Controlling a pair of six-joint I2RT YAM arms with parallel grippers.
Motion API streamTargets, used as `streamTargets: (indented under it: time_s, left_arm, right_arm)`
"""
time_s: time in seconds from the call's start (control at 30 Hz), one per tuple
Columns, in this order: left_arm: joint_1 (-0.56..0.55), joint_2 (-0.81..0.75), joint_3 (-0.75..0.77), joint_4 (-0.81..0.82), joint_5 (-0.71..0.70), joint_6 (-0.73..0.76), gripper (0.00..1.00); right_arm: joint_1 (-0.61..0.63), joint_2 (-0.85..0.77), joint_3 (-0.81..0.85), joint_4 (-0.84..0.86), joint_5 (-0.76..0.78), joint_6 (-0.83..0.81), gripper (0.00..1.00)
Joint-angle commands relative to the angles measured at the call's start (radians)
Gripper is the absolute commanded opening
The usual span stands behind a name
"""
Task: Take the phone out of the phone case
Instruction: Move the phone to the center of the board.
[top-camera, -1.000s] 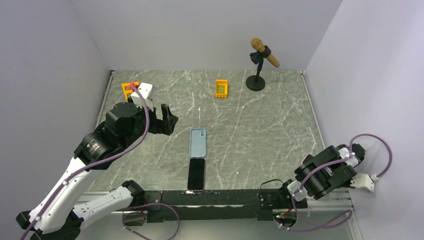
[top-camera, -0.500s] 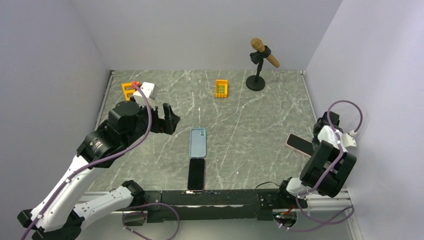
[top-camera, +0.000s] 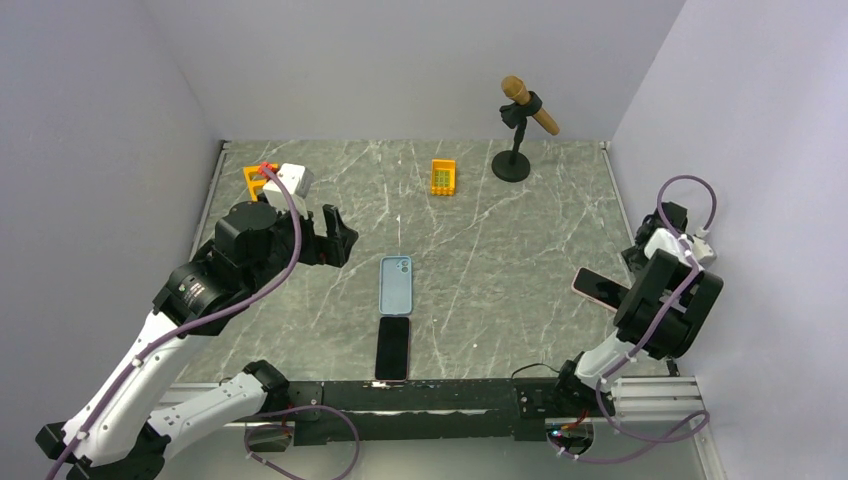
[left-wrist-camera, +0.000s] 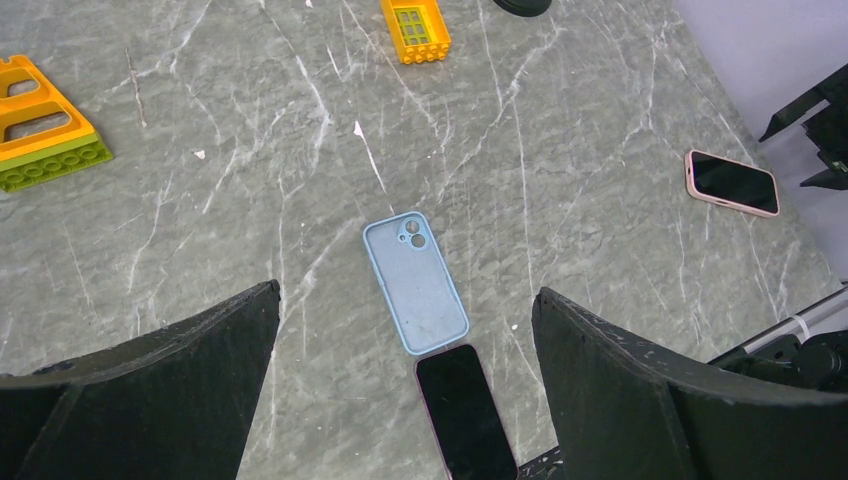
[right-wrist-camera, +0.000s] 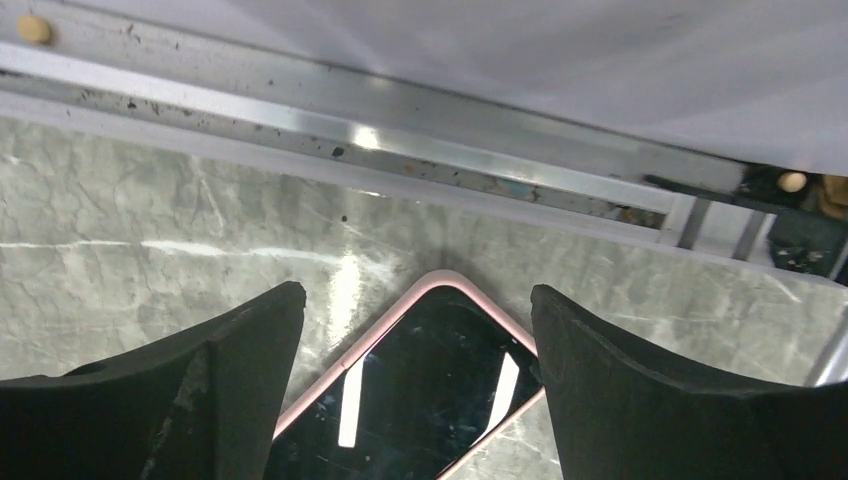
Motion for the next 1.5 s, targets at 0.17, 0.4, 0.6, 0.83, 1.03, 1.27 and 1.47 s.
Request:
streamTargets:
  time_s: [0.17, 0.4, 0.6, 0.83, 1.03, 1.27, 1.47]
  left_arm:
    - [0.006, -0.017, 0.019, 0.037, 0.012, 0.011, 0.99]
    - [0.007, -0.019, 0.015, 0.036, 0.008, 0.016, 0.99]
    - [0.007, -0.012, 0.019, 0.039, 0.010, 0.016, 0.99]
    - [0.006, 0.007, 0.031, 0.040, 0.017, 0.011, 0.99]
    - [0.009, 0.006, 0.042, 0.015, 0.023, 0.003, 0.99]
    - [0.026, 0.017, 0.066, -0.013, 0.051, -0.017, 0.99]
    - [0.067, 0.025, 0.074, -0.046, 0.156, -0.060, 1.00]
  right_arm:
    - [-0.003, 0.032, -0.054, 0.068, -0.114, 0.023, 0.88]
    - [0.006, -0.019, -0.155, 0.060, -0.156, 0.051, 0.87]
    - [0.106, -0.112, -0.200, 0.004, -0.324, 0.148, 0.88]
    - [0.462, -0.234, -0.231, -0.053, -0.492, 0.300, 0.88]
    - [0.553, -0.272, -0.161, -0.072, -0.632, 0.103, 0.93]
    - [0.570, -0.078, 0.063, -0.049, -0.725, -0.394, 1.00]
    - [0.638, 0.177, 0.307, -0.187, -0.663, -0.637, 0.99]
